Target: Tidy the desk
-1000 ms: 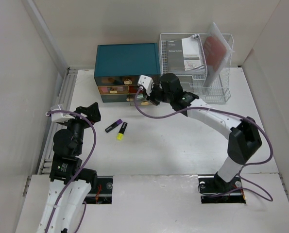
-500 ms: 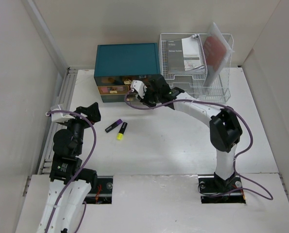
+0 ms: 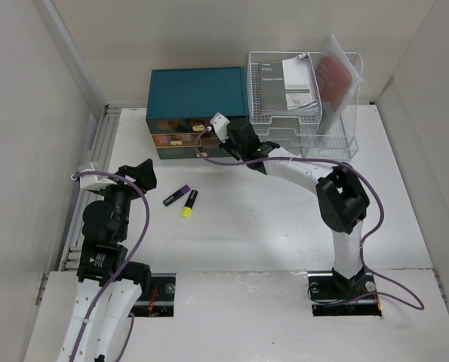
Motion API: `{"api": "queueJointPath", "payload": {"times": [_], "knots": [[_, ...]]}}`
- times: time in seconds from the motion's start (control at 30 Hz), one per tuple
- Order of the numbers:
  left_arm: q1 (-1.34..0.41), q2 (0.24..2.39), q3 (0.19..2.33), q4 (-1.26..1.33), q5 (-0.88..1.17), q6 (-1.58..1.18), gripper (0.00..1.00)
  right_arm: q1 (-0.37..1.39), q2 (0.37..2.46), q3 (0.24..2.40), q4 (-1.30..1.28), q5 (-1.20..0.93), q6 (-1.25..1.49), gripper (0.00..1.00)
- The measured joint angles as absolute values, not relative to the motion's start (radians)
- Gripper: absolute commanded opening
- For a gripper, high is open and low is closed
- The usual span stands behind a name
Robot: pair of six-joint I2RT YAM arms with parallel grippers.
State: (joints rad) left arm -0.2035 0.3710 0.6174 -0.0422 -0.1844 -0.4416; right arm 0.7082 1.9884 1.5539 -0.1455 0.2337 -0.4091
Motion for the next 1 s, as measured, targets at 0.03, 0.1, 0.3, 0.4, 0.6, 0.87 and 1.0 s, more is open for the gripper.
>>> {"api": "queueJointPath", "payload": {"times": [0.03, 0.1, 0.3, 0.4, 0.6, 0.87, 1.0], "knots": [[-0.204, 0.371, 0.617, -0.042, -0.184, -0.442, 0.98, 0.708, 1.996, 1.554, -0.13, 0.252, -0.411, 0.0], [-0.204, 0.371, 0.617, -0.042, -0.184, -0.442, 0.98, 0.708, 2.014, 1.554, -0.096, 0.287, -0.415, 0.0], [-0.204, 0.371, 0.617, -0.042, -0.184, -0.442, 0.98, 0.708, 2.043, 1.554, -0.023, 0.368, -0.424, 0.0], [-0.204, 0.373, 0.617, -0.042, -0.184, -0.442, 0.98, 0.714, 2.043, 1.545, 0.002, 0.392, -0.423, 0.0], [-0.204, 0.382, 0.617, -0.042, -0.183, -0.434, 0.98, 0.719, 2.022, 1.484, 0.043, 0.353, -0.442, 0.0], [-0.204, 0.518, 0.617, -0.02, -0.139, -0.392, 0.91, 0.702, 1.714, 1.342, -0.157, -0.205, -0.623, 0.65], [-0.201, 0.636, 0.617, -0.02, -0.104, -0.377, 0.77, 0.695, 1.628, 1.346, -0.173, -0.395, -0.651, 0.75]]}}
